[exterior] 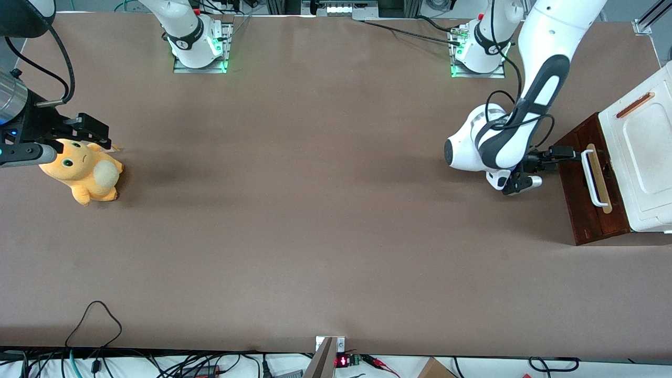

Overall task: Open lower drawer with left arm only
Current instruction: 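Move the open left gripper down to the drawer's white bar handle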

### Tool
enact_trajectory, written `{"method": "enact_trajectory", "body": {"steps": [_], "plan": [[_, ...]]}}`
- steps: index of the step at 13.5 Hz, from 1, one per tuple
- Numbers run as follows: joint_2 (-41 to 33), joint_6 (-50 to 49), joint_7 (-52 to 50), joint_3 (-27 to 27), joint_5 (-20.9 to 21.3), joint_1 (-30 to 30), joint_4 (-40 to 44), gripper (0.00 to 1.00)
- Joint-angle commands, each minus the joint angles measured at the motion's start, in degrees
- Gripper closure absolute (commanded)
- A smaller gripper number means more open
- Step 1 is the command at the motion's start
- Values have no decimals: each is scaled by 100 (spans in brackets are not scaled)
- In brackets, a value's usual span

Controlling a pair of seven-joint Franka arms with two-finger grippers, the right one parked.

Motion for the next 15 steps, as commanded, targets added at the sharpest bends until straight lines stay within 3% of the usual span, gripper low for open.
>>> {"method": "enact_trajectory", "body": {"steps": [1,4,8,15], "plan": [[307,-285,-349,-2,271,29,43,5],[421,-93,-253,314,1017,213,174,6],[535,-13,-165,402,1036,213,219,22],[703,145,-60,604,1177,231,412,36]]}}
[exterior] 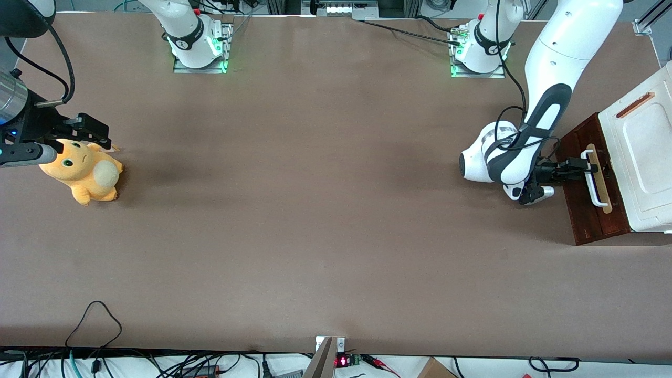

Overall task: Open lower drawer with left arm only
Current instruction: 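Close the left gripper around the white bar handle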

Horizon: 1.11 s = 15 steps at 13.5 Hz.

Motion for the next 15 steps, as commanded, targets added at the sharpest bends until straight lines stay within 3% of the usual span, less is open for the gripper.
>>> {"method": "enact_trajectory", "body": {"steps": [1,3,8,15], "plan": [[101,128,200,163,269,-12,172,36],[110,128,201,163,287,-12,163,37],[119,137,201,163,287,-12,163,58],[145,208,209,242,314,-4,163,58]]}}
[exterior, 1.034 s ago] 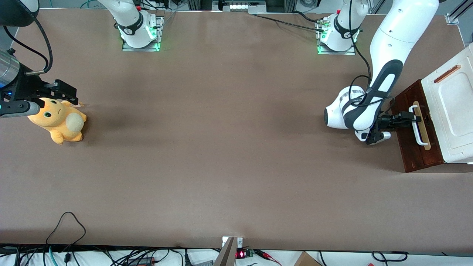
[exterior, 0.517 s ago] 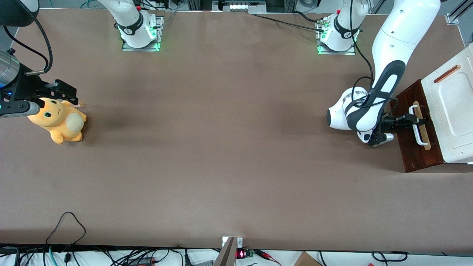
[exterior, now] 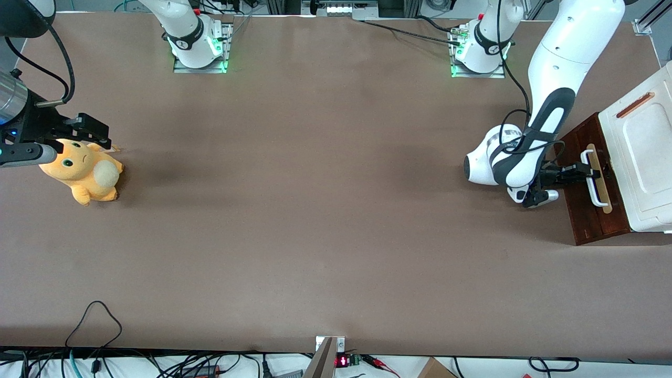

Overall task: Open lower drawer with left arm only
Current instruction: 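Close the left gripper around the white bar handle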

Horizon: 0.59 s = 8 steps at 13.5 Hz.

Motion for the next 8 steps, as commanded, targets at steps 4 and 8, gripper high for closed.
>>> {"method": "enact_trajectory", "body": {"steps": [4,8], "plan": [[67,54,148,64,157,4,118,67],[67,54,148,55,148,-5,118,79]]}}
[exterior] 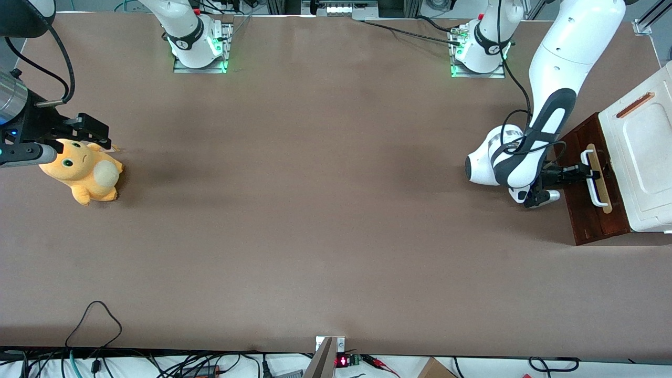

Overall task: Open lower drawer with left arm only
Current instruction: 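Close the left gripper around the white bar handle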

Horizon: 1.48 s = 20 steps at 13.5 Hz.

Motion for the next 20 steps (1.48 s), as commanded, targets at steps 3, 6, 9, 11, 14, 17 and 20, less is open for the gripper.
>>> {"method": "enact_trajectory", "body": {"steps": [3,6,9,11,14,17,20], "plan": [[64,38,146,30,139,-5,114,79],[46,29,146,30,139,-5,114,91],[46,38,146,30,139,3,114,82],[55,38,146,39,148,12,105,82],[55,64,154,39,148,21,105,75],[55,108,233,82,148,30,105,74],[55,117,233,91,148,30,105,76]]}}
